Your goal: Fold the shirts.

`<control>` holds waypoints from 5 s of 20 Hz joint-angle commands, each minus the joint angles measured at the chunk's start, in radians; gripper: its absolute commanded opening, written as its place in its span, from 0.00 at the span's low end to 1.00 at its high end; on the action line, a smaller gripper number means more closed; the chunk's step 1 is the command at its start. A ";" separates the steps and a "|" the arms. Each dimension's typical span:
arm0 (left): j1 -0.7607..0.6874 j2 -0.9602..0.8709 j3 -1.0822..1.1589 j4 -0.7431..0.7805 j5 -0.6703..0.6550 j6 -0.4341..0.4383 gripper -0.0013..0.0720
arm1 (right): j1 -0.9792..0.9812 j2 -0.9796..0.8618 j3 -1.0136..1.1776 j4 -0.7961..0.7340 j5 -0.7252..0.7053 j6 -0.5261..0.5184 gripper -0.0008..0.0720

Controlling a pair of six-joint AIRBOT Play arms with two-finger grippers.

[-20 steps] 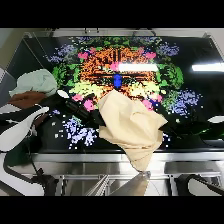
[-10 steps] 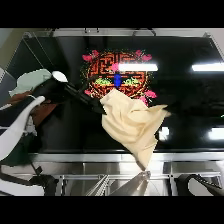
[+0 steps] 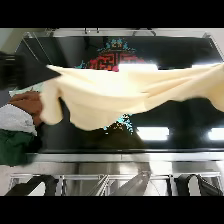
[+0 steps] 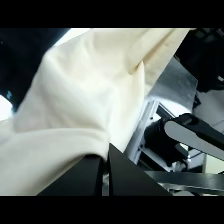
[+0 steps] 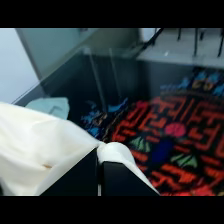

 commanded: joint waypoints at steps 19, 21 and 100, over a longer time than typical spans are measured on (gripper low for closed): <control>0.013 -0.932 -0.014 -0.097 0.033 0.038 0.43 | 0.297 -0.883 -0.261 -0.081 -0.311 -0.139 0.54; 0.026 -0.941 0.023 -0.083 -0.071 -0.032 0.89 | 0.225 -0.878 -0.232 -0.203 -0.264 -0.054 0.54; -0.159 -0.375 -0.675 0.063 0.354 -0.061 0.42 | 0.112 -0.586 0.026 -0.470 0.011 0.252 0.04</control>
